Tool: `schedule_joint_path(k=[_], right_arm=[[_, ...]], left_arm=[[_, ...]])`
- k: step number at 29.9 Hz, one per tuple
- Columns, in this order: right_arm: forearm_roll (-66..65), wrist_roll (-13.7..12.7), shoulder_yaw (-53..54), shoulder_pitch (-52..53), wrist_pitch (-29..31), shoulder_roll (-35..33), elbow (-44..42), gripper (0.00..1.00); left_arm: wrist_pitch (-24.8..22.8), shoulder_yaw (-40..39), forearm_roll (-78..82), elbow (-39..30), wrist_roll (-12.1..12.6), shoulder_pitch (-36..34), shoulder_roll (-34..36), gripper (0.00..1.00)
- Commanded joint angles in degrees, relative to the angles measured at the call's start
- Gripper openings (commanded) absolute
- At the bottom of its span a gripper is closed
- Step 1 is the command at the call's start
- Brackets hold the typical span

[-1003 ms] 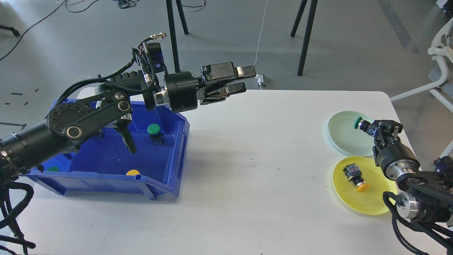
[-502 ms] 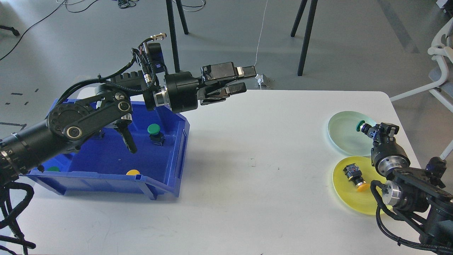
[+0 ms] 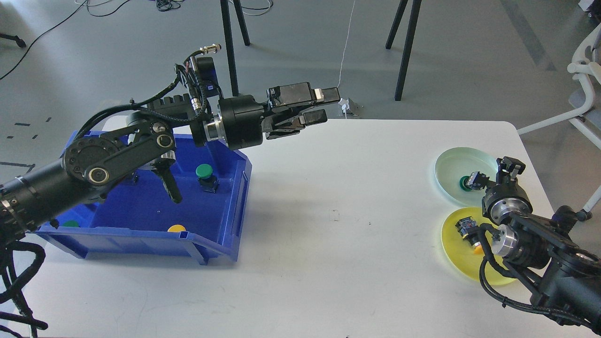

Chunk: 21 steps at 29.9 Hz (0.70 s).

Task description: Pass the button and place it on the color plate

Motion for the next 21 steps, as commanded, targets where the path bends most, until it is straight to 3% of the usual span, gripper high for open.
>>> schedule_joint_path(k=[1, 7, 12, 15, 17, 21], right_arm=[[0.38, 0.0, 0.07, 0.1, 0.0, 0.53, 0.38, 0.97], [0.39, 0.09, 3.49, 0.72, 0.0, 0.71, 7.4, 0.97], [0.3, 0.7, 7.18, 1.15, 0.0, -0.86, 15.92, 0.99], [0.3, 1.84, 7.1, 2.73, 0.0, -5.16, 21.55, 0.99], [0.39, 2.98, 6.58, 3.79, 0.0, -8.59, 26.55, 0.99], [0.39, 3.25, 5.43, 4.32, 1.79, -15.0, 34.65, 0.99]], left_arm=[[0.0, 0.06, -0.25, 0.0, 0.01, 0.0, 0.0, 0.86], [0.14, 0.06, -3.06, 0.87, 0.01, -0.09, -0.61, 0.88], [4.36, -2.65, -15.25, 3.69, 0.01, 0.17, 0.0, 0.89], [3.22, -5.64, -26.59, 4.39, 0.01, 2.36, 3.94, 0.93], [0.0, -7.4, -31.44, 4.39, 0.01, 4.12, 7.19, 0.96], [0.0, -9.33, -33.48, 6.32, 0.01, 7.55, 10.37, 0.99]])
